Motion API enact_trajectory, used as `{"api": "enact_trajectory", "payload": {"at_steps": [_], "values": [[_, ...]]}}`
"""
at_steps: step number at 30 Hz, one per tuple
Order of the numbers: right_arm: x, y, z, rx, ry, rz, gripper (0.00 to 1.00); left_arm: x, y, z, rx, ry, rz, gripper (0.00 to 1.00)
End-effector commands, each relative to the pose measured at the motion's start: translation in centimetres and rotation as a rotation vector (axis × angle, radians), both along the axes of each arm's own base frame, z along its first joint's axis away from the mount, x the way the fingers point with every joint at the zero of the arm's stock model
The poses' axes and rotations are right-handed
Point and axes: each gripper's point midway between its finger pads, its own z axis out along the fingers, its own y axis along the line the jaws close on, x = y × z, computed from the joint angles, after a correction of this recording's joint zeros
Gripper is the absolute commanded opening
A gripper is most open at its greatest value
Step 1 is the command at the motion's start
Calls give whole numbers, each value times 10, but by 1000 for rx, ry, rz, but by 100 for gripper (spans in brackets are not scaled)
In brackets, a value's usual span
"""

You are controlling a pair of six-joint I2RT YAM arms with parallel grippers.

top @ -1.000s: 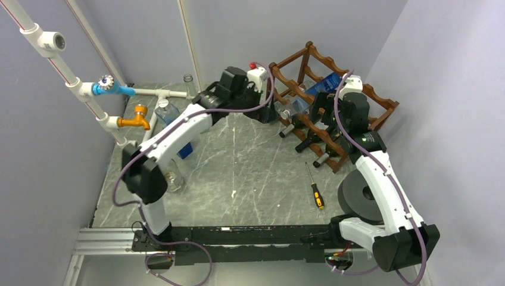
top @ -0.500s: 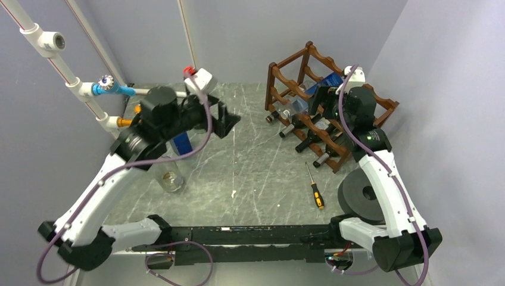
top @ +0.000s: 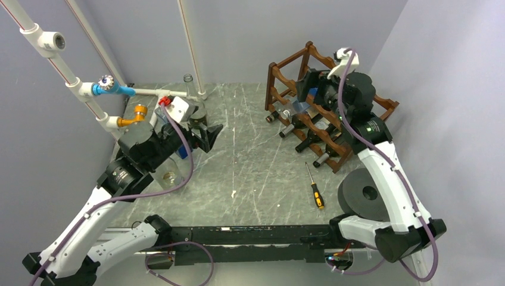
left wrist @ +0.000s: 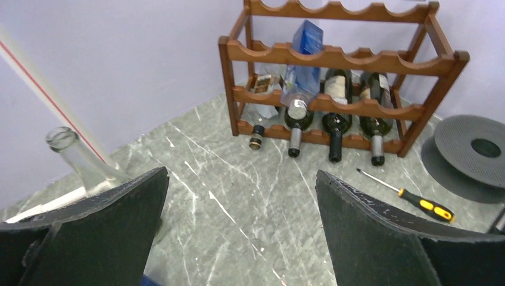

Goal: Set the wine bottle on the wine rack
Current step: Pick up the wine bottle from the center of the board.

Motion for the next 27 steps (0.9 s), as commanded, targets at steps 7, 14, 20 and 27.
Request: {"api": "enact_trajectory", "payload": {"at_steps": [7, 14, 20, 27], "values": [[8, 114, 17, 10, -57, 175, 100, 2, 30, 37, -86, -117, 142, 100], [11, 197, -18, 46, -7, 321, 100, -13, 58, 51, -168, -192, 215, 99], [11, 248, -47, 59, 36, 395, 100, -22, 73, 57, -210, -230, 249, 99], [-8, 297, -63, 125, 7, 499, 100, -27, 75, 62, -229, -236, 238, 99]]}}
